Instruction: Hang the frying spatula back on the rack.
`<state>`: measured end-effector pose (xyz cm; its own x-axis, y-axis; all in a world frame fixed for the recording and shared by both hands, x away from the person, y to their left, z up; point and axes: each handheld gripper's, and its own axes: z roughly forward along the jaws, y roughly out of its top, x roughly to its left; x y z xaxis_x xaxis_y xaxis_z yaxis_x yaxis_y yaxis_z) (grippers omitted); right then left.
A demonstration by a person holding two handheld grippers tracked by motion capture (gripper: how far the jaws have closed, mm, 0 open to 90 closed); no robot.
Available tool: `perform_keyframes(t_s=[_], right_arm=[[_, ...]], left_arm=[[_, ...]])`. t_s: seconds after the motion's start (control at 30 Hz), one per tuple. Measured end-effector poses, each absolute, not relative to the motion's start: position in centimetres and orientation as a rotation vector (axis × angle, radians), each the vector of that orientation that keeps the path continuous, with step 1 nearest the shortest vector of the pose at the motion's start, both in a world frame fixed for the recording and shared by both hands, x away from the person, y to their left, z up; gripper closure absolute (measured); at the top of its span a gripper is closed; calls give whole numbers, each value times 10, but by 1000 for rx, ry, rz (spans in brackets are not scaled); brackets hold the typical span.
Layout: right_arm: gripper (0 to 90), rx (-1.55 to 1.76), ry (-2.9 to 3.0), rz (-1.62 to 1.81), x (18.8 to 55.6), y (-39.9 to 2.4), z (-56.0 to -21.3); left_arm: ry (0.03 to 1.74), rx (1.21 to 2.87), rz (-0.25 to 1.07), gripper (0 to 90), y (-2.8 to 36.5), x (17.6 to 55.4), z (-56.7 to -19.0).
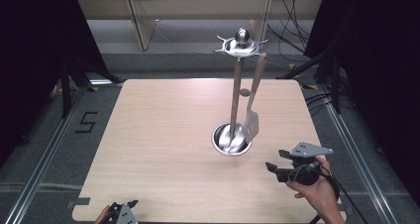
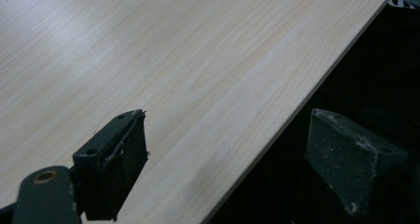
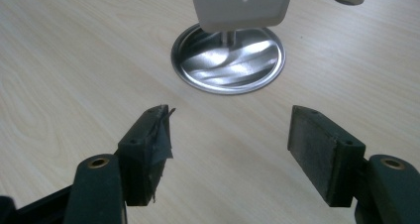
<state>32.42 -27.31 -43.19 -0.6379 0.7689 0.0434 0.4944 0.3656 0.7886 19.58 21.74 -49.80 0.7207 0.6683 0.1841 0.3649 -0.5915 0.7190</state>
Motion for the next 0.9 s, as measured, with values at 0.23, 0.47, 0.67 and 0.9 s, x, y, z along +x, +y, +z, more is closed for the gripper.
perform_keyframes(t_s=[0.23, 0.47, 0.67, 0.9], right_arm=[[332, 1153, 2317, 1140, 314, -277, -446], [327, 1166, 2319, 1156, 304, -284, -456], [319, 1174, 2338, 1114, 296, -287, -465], [315, 1153, 2347, 1108, 290, -290, -473]], left_arm=[[782, 2249, 575, 153, 217, 196, -499], [783, 2244, 577, 153, 216, 196, -499], [784, 2249, 575, 152, 216, 196, -500], [764, 2275, 581, 153, 217, 197, -499]])
